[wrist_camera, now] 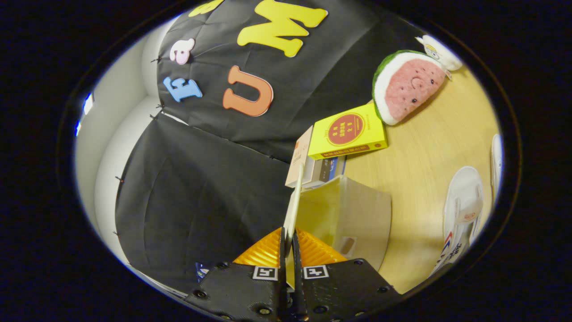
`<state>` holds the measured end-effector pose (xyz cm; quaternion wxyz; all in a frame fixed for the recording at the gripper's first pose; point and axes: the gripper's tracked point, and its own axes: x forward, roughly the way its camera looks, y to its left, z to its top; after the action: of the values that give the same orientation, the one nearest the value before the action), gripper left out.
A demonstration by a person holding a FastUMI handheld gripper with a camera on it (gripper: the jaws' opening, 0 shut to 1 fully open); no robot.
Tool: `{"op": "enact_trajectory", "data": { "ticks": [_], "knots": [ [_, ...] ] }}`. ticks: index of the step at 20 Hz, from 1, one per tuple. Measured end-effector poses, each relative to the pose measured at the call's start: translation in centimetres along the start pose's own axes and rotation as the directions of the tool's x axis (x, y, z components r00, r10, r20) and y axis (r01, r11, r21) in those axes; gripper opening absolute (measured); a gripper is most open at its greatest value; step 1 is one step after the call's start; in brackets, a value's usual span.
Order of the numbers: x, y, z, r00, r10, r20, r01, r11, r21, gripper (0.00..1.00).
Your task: Open the storage box then place both shoes into the box .Put the left shoe in first, then the right shoe, with the right side of both shoes facing outward in a uniform manner.
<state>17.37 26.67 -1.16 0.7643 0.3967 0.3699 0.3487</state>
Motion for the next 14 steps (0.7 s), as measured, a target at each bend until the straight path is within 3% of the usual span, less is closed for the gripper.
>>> {"op": "enact_trajectory", "data": {
  "ticks": [5,14],
  "knots": [
    [2.0,6.3,0.2,1.0,-0.008,0.0,0.008,0.997,-0.075,0.08],
    [10.8,14.9,-1.6,0.999,-0.016,-0.032,0.009,0.979,-0.205,0.16]
  ]
}}
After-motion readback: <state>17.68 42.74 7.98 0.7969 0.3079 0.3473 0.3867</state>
